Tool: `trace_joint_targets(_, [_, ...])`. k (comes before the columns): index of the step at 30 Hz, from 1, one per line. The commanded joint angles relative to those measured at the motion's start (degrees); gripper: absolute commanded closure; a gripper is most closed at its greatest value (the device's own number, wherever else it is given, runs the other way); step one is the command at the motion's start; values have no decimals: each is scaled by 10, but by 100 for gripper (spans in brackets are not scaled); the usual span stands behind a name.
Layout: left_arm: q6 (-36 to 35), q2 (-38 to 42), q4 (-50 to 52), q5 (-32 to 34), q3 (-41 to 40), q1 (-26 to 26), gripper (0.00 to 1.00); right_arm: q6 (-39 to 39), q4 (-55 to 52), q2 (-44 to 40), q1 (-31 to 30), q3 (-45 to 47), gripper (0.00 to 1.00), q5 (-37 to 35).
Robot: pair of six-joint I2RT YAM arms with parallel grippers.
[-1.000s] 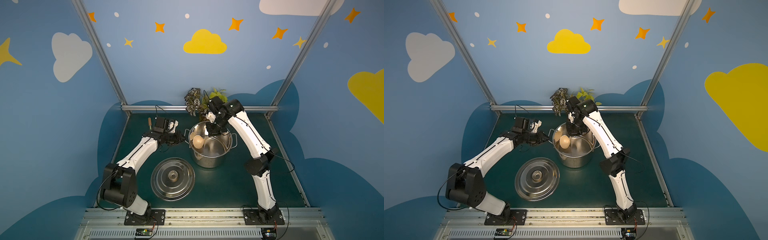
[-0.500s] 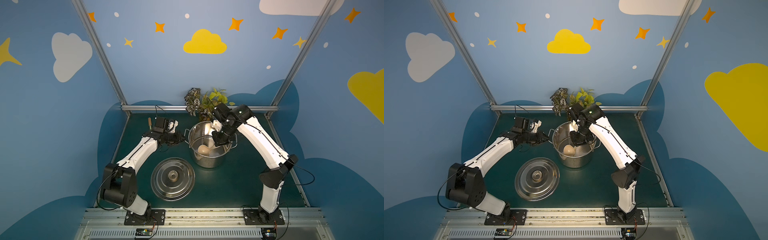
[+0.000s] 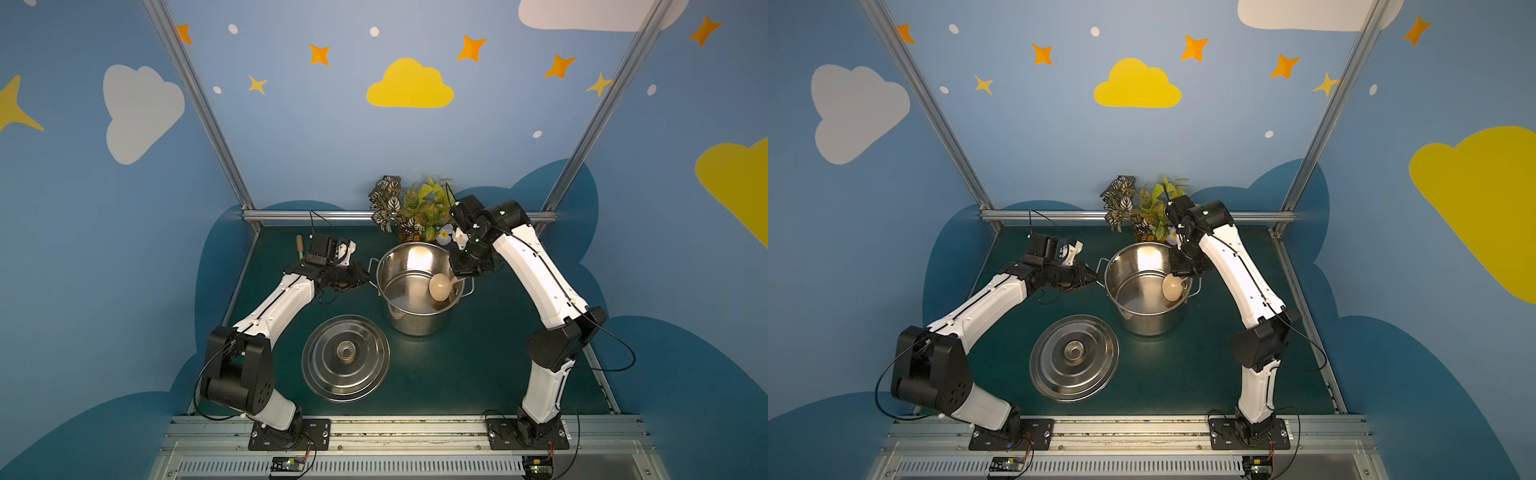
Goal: Stir the soup with a spoon
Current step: Stir the soup in the pan with a stick.
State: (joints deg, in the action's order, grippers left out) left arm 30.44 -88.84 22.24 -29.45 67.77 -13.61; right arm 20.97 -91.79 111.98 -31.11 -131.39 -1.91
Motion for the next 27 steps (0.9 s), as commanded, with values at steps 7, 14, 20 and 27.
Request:
trace_joint_targets(7, [-24,6,14,-2,-11,2,95,10,-115,121,-14,-177,100,81])
trace_joint_targets(14, [-25,6,13,-1,-11,2,95,-1,-97,147,-59,-212,100,138])
trace_joint_targets(20, [-24,4,13,-3,-11,2,94,-13,-98,110,-104,-168,100,140])
trace_joint_targets(27, [-25,4,12,-2,-11,2,94,-5,-103,21,-133,-52,100,92])
